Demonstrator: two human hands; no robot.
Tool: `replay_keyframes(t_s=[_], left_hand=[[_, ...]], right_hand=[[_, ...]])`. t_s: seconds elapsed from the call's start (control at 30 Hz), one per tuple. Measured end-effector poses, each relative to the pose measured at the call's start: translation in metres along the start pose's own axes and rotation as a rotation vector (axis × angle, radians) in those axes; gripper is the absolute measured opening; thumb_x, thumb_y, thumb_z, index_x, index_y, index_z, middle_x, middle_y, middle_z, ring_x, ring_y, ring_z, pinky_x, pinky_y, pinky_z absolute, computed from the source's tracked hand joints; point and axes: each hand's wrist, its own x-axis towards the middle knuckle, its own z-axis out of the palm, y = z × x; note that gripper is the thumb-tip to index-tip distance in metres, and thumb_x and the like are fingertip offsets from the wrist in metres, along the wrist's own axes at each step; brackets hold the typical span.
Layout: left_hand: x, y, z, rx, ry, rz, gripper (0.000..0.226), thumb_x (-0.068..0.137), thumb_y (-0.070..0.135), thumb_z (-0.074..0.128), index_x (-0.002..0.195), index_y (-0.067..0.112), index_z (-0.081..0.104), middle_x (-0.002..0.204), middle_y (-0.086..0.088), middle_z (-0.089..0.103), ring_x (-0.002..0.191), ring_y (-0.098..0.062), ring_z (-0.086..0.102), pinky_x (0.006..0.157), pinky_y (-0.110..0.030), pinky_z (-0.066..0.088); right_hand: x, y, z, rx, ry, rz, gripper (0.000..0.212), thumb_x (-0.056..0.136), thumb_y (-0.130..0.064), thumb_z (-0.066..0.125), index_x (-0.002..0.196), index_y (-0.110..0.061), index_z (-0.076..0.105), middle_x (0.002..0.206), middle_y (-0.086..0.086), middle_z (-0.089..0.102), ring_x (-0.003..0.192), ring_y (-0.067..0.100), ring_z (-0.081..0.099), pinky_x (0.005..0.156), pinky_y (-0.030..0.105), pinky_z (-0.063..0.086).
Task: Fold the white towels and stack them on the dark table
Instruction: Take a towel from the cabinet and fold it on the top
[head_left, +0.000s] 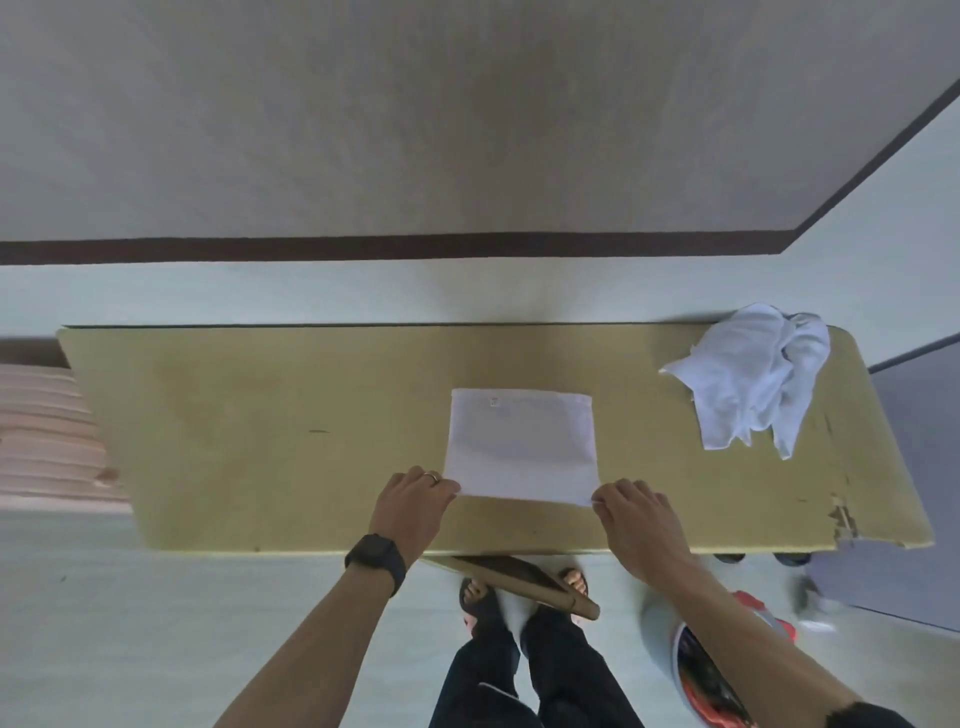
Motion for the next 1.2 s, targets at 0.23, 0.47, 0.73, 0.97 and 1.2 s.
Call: replay_keyframes(t_s=[0.23,0.47,0.73,0.97,1.2], left_hand=[[-0.033,0.008,0.029,-0.072,-0.214,-0.038,0.013,0.088,0.025,0.072,0.101,0.027,0.075,0.09,0.005,0.073,0.087,-0.018,0.064,0.076,-0.031,0.05],[0.039,-0.011,0.022,-0.49,-0.148,-0.416,0.021,0.097,0.034,0.057,0.111,0.027,0.071,0.103,0.008,0.069,0.097,-0.014,0.063,0.079,-0.024,0.044],[0.095,-0.034,0.047,-0.759,-0.082,-0.671,0.013,0.091,0.033,0.067,0.101,0.033,0.074,0.087,0.014,0.07,0.079,0.006,0.06,0.065,-0.008,0.041],[0.099,-0.036,0.059,-0.736,-0.081,-0.71,0.013,0.091,0.036,0.065,0.101,0.037,0.074,0.086,0.014,0.07,0.085,-0.005,0.064,0.069,-0.009,0.04],[0.102,-0.039,0.064,-0.691,-0.083,-0.684,0.007,0.088,0.035,0.068,0.092,0.039,0.072,0.087,0.012,0.069,0.089,-0.011,0.063,0.085,-0.034,0.053]], right_hand=[[-0.025,0.001,0.026,0.036,-0.296,0.075,0.024,0.101,-0.034,0.042,0.113,-0.028,0.062,0.115,-0.011,0.063,0.109,0.018,0.054,0.089,0.033,0.04],[0.041,0.011,0.013,0.498,-0.167,0.403,0.024,0.097,-0.042,0.057,0.109,-0.023,0.067,0.098,-0.002,0.069,0.091,0.018,0.063,0.075,0.027,0.046],[0.107,0.016,0.037,0.751,0.045,0.6,0.018,0.095,-0.034,0.061,0.107,-0.022,0.067,0.088,-0.011,0.064,0.08,0.004,0.056,0.064,0.009,0.036],[0.115,0.016,0.052,0.706,0.074,0.627,0.018,0.094,-0.035,0.06,0.106,-0.024,0.068,0.086,-0.014,0.066,0.079,0.003,0.058,0.066,0.015,0.039],[0.117,0.015,0.052,0.687,0.1,0.626,0.015,0.094,-0.03,0.058,0.102,-0.019,0.064,0.085,-0.009,0.065,0.08,0.011,0.06,0.066,0.024,0.039]])
